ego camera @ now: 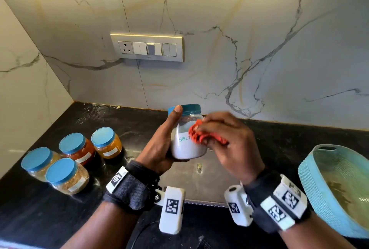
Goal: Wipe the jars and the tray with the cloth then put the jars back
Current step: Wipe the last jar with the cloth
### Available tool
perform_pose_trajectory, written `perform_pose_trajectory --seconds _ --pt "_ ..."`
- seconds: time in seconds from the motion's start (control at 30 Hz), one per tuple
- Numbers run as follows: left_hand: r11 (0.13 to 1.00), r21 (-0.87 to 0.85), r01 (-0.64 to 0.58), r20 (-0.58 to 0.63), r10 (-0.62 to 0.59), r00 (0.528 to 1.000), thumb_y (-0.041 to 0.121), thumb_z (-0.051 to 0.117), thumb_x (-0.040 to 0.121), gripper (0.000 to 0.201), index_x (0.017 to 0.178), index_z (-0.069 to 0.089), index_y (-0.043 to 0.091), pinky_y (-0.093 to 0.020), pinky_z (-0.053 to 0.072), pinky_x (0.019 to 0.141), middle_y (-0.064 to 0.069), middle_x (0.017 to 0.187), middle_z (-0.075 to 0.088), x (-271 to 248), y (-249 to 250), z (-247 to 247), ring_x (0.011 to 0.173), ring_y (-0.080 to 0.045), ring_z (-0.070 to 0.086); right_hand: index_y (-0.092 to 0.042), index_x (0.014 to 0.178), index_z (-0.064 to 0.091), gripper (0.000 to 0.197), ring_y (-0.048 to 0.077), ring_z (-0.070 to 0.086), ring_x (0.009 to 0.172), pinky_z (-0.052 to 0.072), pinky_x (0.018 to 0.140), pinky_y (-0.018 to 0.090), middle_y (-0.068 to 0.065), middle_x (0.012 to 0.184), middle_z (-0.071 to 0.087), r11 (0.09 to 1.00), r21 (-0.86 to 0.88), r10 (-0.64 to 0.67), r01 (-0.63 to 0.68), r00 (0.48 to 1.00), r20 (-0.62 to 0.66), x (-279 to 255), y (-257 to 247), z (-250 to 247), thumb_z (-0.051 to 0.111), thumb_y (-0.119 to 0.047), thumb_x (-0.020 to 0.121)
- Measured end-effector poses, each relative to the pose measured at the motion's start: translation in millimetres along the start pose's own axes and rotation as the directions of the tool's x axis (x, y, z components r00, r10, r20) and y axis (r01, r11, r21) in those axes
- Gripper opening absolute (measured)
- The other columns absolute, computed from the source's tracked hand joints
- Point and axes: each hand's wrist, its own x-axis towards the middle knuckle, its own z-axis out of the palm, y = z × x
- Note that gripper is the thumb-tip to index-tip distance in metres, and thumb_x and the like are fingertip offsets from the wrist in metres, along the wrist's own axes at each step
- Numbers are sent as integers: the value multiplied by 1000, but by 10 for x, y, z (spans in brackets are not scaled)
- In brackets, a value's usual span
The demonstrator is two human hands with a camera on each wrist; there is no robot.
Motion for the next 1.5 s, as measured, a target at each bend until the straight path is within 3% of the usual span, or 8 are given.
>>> perform_pose_trajectory --seconds 0.13,0.33,0.47,0.63,0.8,1.03,1.27,1.5 --pt "1000 6 11 25 -11 1000 74 45 82 66 117 72 26 -28 54 55 -7 101 77 12 31 21 76 -20 73 -7 105 75 29 15 66 105 54 93 37 5 108 69 987 109 125 -116 989 -81 195 100 -18 76 4 79" --pt "997 -74 -6 -16 5 1000 80 48 82 74 123 71 22 -34 49 71 -5 97 70 33 67 -19 76 -17 65 -9 103 77 22 18 64 108 51 97 27 6 112 65 999 -35 -8 8 1000 3 -79 -66 54 72 -2 84" --pt "985 -19 -173 -8 173 985 59 69 89 64 132 65 12 -45 61 83 -14 114 71 31 22 -9 101 -27 68 -12 110 76 28 20 63 109 53 95 33 6 116 64 992 -126 8 -4 999 32 -84 -36 83 76 -4 84" --pt "953 10 -302 -97 302 948 41 73 88 52 126 61 8 -40 62 73 -11 106 73 53 10 48 94 -26 71 -14 110 76 29 23 61 105 52 92 35 7 114 64 973 -201 -99 112 992 74 -25 -97 52 76 -5 83" --pt "947 -54 -315 -59 312 948 41 68 95 58 134 61 -1 -57 50 103 -28 131 66 107 -22 92 116 -39 64 -9 106 77 24 17 66 102 55 91 36 5 107 69 998 -32 43 -46 995 -87 365 60 4 76 -4 83" --pt "962 -139 -237 -148 217 965 61 84 74 103 145 47 -5 -44 53 82 -23 114 59 193 15 -49 98 -35 60 -15 107 76 30 19 61 107 47 98 21 5 115 63 984 -156 -73 86 993 89 -144 -212 141 75 2 81" --pt "965 -69 -251 -89 245 965 54 69 85 77 139 57 0 -46 59 83 -33 134 62 134 -36 49 111 -40 65 -8 107 76 24 16 65 103 54 92 36 6 107 69 995 -10 100 -102 986 -134 278 34 72 74 -2 84" --pt "969 -132 -208 -105 195 975 63 79 77 96 142 52 -3 -50 47 88 -26 115 60 144 24 -48 103 -38 58 -12 103 77 28 22 62 108 51 95 32 5 114 64 995 -93 -35 35 999 7 -129 -167 186 74 3 80"
